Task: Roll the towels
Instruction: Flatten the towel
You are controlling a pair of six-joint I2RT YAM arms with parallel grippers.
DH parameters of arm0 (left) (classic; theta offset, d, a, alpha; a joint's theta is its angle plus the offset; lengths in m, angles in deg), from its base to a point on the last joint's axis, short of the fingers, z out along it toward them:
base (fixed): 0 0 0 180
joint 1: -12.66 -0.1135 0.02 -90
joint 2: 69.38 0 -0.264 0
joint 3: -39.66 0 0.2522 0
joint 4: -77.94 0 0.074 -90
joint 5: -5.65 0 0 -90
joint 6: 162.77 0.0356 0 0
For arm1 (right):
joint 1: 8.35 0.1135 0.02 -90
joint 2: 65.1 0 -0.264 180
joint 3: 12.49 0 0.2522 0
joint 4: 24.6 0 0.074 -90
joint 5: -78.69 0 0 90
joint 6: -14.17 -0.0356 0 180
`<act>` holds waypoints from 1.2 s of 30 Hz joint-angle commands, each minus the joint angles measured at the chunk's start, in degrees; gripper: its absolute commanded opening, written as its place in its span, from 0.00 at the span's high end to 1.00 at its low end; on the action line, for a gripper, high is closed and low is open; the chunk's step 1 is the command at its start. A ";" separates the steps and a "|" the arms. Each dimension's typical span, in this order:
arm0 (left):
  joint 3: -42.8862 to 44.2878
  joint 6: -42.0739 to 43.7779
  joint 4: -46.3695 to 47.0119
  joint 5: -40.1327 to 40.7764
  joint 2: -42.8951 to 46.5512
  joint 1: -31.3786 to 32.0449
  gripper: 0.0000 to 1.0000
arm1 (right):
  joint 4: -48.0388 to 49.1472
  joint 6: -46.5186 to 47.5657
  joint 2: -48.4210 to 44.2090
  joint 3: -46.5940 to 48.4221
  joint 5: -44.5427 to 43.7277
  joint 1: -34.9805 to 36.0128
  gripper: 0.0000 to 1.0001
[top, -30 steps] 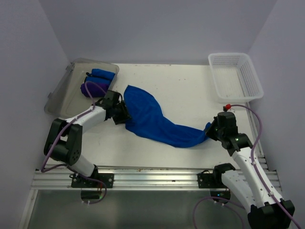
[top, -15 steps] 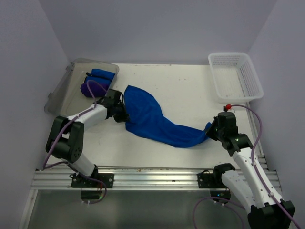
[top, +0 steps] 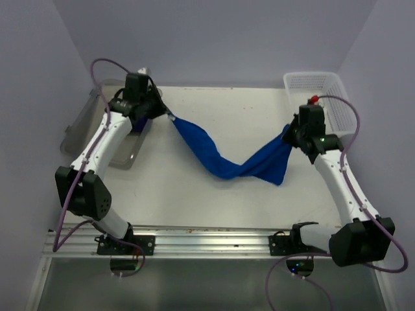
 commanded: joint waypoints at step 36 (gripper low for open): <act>-36.25 5.33 1.42 -1.97 25.34 -13.75 1.00 | 0.66 -5.54 -7.36 -22.77 -3.75 -10.84 0.43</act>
